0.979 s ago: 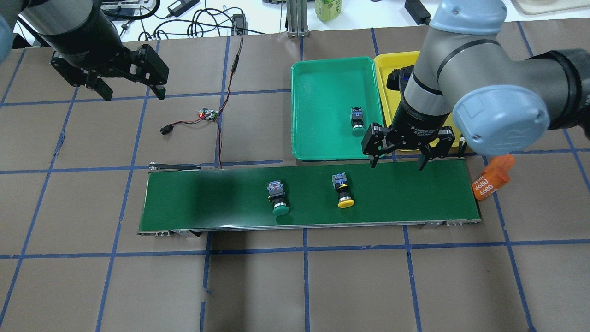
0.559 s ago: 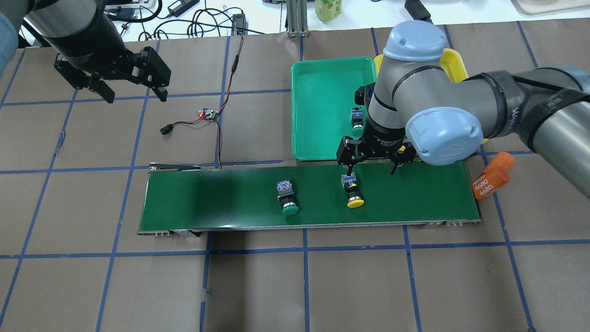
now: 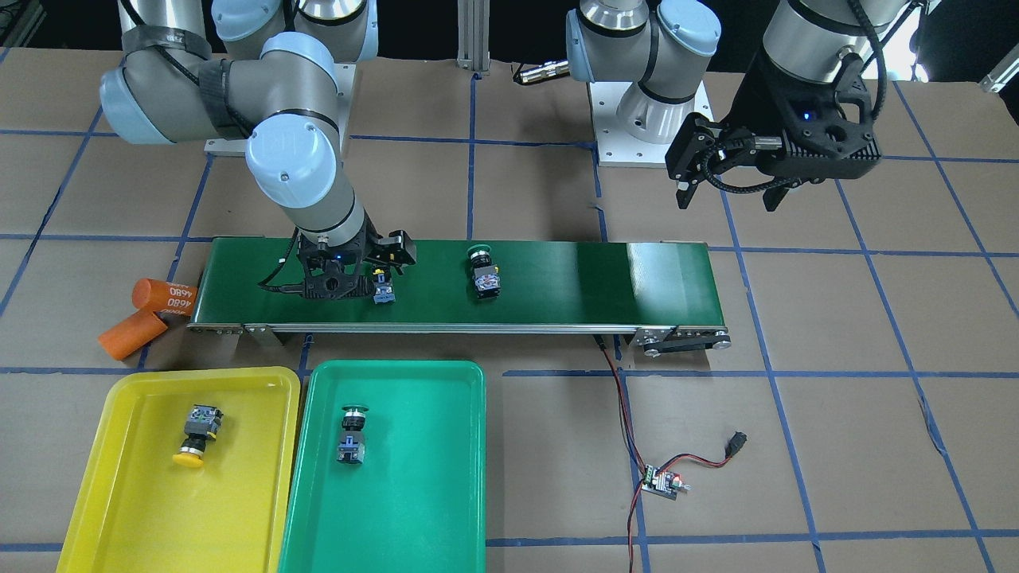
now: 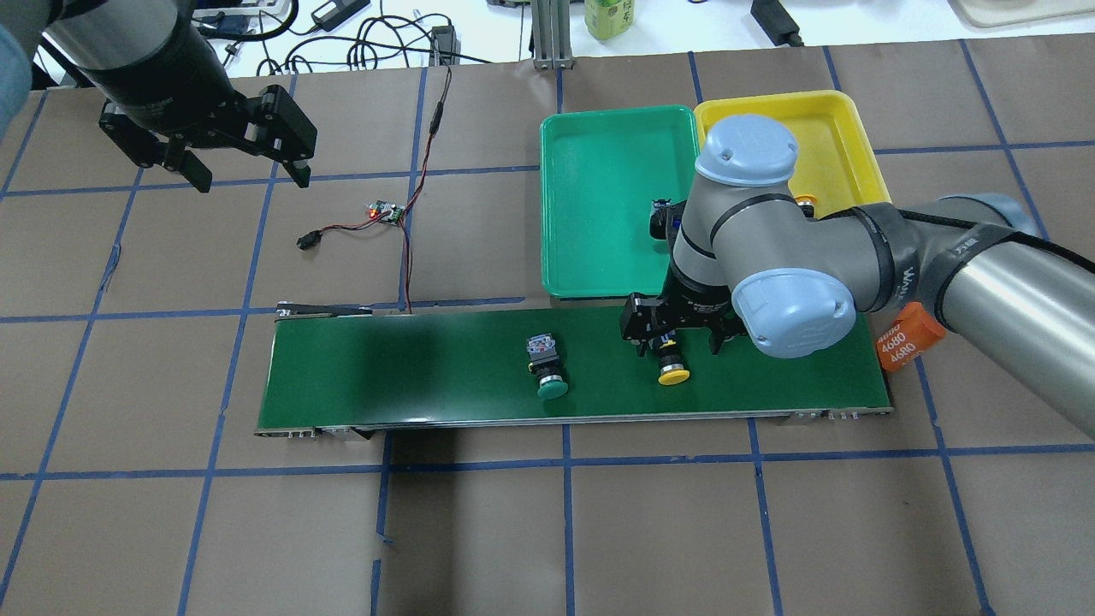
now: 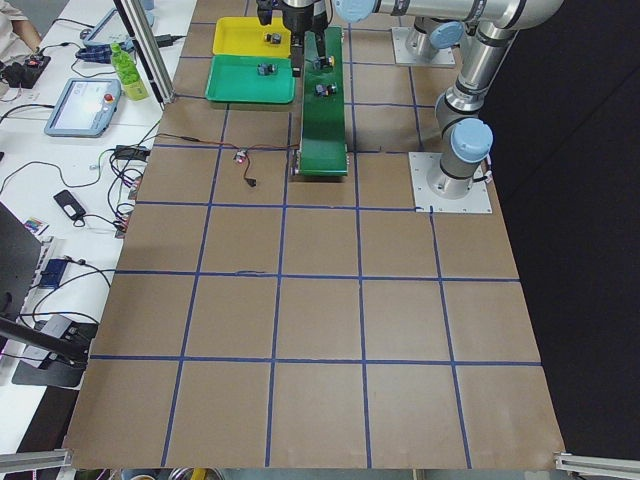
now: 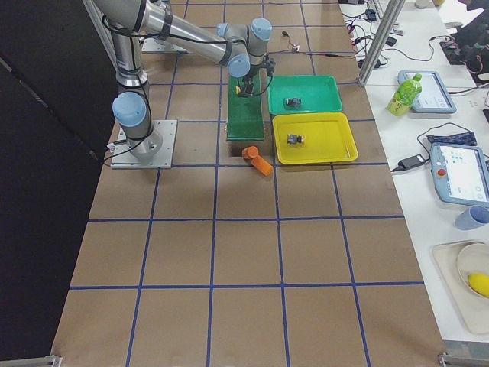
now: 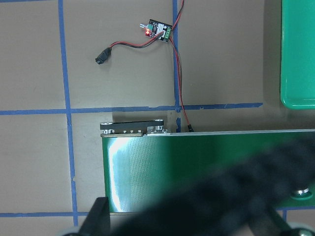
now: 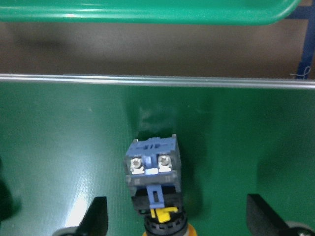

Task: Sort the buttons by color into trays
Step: 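Lower the right gripper and grasp the yellow-capped button on the belt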

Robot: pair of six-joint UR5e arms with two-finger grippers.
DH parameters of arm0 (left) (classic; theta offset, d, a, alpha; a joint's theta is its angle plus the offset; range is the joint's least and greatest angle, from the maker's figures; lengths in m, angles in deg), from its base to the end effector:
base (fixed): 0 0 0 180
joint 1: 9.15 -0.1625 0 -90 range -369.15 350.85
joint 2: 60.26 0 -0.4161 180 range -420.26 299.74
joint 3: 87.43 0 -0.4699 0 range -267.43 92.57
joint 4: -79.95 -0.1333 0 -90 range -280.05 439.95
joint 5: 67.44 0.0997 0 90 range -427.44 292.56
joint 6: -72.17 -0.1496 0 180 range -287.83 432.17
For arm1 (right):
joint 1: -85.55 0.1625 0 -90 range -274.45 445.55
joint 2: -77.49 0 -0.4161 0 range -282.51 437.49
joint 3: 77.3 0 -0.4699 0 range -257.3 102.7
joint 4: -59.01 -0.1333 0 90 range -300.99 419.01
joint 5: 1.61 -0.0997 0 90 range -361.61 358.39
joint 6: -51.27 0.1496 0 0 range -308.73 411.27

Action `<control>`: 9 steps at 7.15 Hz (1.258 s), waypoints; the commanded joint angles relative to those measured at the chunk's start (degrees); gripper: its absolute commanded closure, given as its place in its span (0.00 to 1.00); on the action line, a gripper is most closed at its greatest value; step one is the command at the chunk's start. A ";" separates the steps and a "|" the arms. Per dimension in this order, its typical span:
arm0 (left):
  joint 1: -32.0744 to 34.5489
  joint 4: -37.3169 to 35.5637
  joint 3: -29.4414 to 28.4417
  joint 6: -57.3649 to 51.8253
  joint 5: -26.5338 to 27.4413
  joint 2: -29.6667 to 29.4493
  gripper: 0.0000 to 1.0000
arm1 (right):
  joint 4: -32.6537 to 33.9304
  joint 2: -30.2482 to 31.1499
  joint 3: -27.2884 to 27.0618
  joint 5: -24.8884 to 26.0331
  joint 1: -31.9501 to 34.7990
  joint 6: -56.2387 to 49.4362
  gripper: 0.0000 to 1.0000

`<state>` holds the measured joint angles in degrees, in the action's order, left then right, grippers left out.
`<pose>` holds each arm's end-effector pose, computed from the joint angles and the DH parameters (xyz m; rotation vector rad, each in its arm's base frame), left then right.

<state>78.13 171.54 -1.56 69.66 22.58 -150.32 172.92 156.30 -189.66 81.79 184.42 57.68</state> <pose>-0.1058 -0.5809 0.4668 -0.0058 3.1385 -0.0678 0.2328 -0.5160 0.1478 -0.0504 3.0371 0.2771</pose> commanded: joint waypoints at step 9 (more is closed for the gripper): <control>-0.09 -0.17 0.00 0.57 -0.01 0.06 0.00 | 0.34 1.79 9.05 5.98 -5.42 -3.49 1.00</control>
<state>78.05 171.43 -1.57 70.23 22.56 -150.26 172.93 158.34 -184.67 85.29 181.72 55.91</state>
